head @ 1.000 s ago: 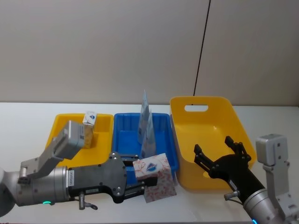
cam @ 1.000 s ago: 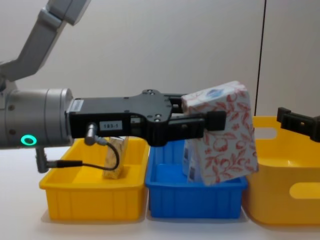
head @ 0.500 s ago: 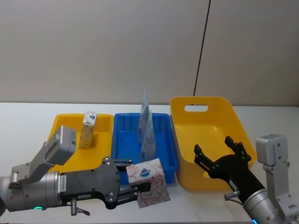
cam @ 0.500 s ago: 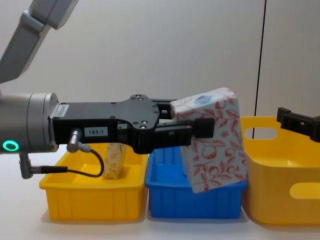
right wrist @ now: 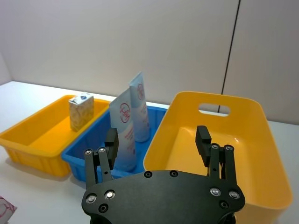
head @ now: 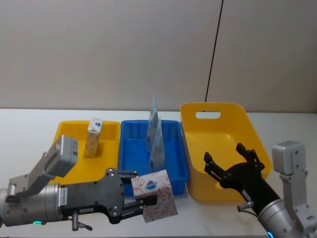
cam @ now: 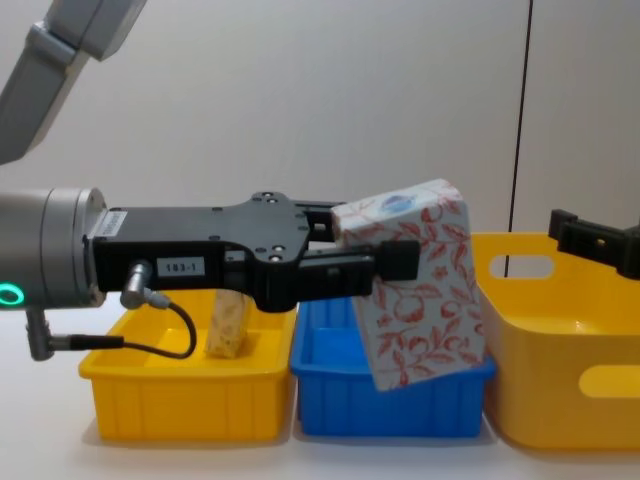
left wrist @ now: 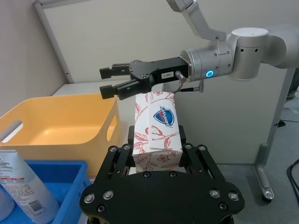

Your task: Bimanual collaborative sorting of washing and personal care products

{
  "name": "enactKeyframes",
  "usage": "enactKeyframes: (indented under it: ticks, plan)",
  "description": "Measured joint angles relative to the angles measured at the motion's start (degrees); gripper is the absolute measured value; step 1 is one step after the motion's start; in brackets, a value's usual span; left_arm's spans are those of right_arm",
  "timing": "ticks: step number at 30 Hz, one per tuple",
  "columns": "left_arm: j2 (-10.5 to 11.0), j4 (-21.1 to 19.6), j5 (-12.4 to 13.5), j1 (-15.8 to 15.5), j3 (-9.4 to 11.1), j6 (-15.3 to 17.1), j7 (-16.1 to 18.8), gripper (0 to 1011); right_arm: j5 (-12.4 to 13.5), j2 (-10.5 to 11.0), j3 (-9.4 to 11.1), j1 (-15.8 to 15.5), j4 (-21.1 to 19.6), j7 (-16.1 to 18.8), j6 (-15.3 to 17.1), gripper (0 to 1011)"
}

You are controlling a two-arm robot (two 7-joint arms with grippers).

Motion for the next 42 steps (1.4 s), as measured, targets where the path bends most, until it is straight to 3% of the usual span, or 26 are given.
enactKeyframes:
  ticks: [9, 19, 42]
  plan:
    - [0.24, -0.19, -0.06, 0.12, 0.0, 0.03, 0.06, 407, 2.36, 1.09, 0.24, 1.46, 1.22, 5.08, -1.2, 1000]
    - [0.33, -0.27, -0.08, 0.17, 0.0, 0.03, 0.1, 407, 6.25, 3.27, 0.24, 4.01, 3.61, 13.26, -2.46, 1000]
    - [0.42, -0.35, -0.08, 0.21, 0.0, 0.02, 0.09, 407, 16.65, 9.76, -2.19, 12.06, 11.77, 36.62, -3.33, 1000]
